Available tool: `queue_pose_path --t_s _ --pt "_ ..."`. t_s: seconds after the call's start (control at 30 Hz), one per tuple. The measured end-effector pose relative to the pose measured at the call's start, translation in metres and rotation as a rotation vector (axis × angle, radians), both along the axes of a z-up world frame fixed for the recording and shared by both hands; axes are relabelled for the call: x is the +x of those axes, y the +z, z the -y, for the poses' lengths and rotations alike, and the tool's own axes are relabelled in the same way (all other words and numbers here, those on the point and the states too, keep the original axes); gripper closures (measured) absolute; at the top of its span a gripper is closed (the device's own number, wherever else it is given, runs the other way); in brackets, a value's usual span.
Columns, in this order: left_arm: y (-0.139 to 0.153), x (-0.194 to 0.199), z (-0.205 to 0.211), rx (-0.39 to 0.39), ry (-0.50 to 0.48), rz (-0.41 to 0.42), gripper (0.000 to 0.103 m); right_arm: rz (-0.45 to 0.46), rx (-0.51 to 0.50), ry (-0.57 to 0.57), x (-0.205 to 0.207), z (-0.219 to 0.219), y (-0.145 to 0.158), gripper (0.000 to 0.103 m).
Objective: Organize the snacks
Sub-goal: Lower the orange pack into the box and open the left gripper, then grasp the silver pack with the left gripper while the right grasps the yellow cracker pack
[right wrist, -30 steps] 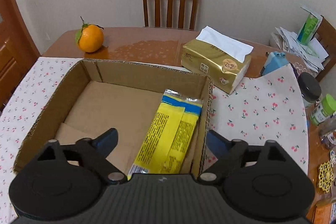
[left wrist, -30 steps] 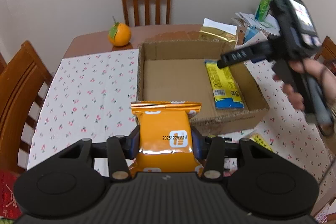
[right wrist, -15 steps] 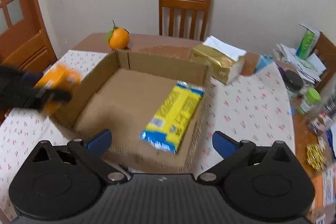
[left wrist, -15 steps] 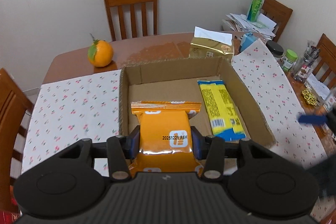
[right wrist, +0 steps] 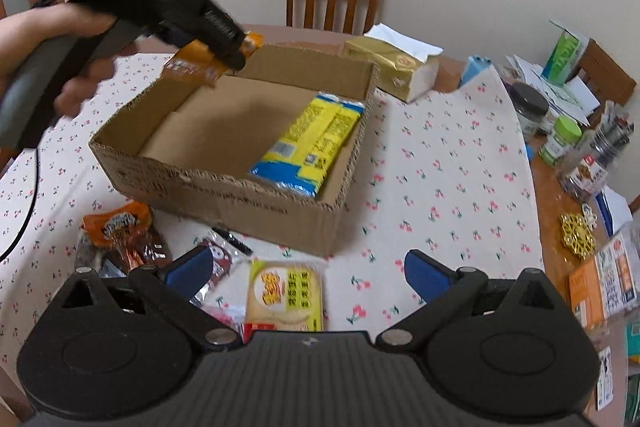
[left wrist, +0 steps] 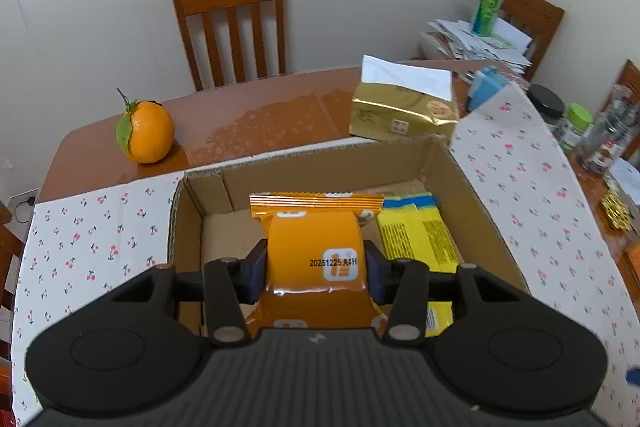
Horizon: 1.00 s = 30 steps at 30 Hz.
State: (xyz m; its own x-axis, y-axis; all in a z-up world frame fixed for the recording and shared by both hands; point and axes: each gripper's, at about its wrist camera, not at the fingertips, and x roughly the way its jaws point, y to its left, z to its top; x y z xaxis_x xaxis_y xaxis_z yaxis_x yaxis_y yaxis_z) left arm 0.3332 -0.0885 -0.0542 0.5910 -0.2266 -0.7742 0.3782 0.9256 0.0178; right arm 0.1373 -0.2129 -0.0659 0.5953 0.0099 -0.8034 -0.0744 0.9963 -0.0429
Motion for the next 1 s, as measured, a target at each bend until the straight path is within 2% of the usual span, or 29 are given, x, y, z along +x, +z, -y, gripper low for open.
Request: queue_pose_path --t_s 0.03,0.07,0.13,0.2,0.3,0.67,0.83,1.0 --pt "0.000 0.002 0.001 0.000 0.010 0.008 0.043 -0.005 -0.004 -0.007 -0.002 0.001 -0.002 0.000" --pt "0.000 0.004 0.002 0.001 0.024 0.016 0.024 -0.008 -0.007 -0.011 -0.003 0.002 -0.003 0.000" --pt "0.003 0.002 0.000 0.002 0.055 0.039 0.010 -0.016 -0.005 -0.019 -0.006 0.005 -0.005 0.000" --pt "0.008 -0.004 -0.003 0.000 0.061 0.068 0.010 -0.020 -0.004 -0.025 -0.009 0.008 -0.007 0.000" --pt "0.012 -0.015 -0.008 0.009 0.062 0.069 0.009 -0.030 0.000 -0.031 -0.012 0.012 -0.011 0.000" --pt "0.019 -0.090 -0.034 0.042 0.074 0.127 0.005 -0.035 0.003 -0.044 -0.019 0.016 -0.014 0.000" --pt "0.009 -0.125 -0.046 0.022 0.070 0.096 0.005 -0.035 0.000 -0.052 -0.024 0.015 -0.014 0.000" --pt "-0.007 -0.155 -0.062 -0.063 0.059 0.013 0.005 -0.041 -0.003 -0.056 -0.027 0.014 -0.018 0.000"
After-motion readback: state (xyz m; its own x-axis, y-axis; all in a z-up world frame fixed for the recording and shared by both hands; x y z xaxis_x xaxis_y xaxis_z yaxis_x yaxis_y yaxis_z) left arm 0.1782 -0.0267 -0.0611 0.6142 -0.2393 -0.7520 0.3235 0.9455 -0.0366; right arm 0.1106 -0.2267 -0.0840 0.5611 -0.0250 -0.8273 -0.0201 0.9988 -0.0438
